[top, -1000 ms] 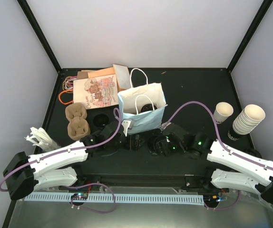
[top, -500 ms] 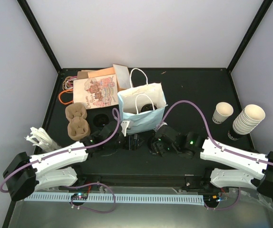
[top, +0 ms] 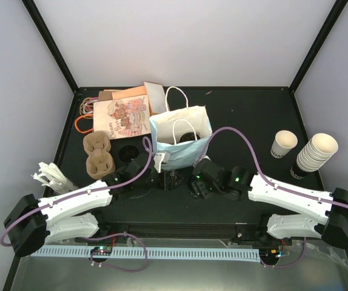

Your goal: Pack the takeout coffee

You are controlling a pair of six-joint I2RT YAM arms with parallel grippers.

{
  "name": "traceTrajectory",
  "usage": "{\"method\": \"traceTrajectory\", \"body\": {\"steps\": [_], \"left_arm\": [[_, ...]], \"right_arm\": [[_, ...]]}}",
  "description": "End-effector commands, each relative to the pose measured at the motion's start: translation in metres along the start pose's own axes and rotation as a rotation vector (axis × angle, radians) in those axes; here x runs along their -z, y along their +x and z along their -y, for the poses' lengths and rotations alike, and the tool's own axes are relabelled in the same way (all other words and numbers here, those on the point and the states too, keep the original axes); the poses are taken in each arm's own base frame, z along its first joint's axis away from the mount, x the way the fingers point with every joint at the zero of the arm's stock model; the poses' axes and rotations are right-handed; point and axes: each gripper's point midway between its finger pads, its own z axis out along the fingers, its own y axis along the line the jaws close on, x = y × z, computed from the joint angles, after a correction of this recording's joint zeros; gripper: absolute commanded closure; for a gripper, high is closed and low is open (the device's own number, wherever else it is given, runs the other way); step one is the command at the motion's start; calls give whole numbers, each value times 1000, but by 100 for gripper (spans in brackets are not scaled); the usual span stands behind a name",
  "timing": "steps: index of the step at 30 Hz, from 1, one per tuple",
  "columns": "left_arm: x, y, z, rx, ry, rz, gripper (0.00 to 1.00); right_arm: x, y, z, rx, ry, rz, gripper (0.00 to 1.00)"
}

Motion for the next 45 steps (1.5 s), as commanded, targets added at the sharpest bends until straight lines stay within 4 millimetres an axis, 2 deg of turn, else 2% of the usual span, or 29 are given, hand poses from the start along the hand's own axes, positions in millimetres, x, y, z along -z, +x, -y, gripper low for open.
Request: {"method": "traceTrajectory", "body": {"steps": [1,11,32,45], "left_arm": [[-2,-5,5,7,35,10,17],[-6,-1,3,22,46,-7,28],[-13,4,2,37,69,-35,35],[-16,4,-1,44,72,-39,38]], "right_arm": [[3,-13,-3,22,11,27,22],[1,-15,-7,65,20,-11,21],[-19,-10,-13,112,33,-81,21],[-23,-3,-29,149,-51,-141,21]]}}
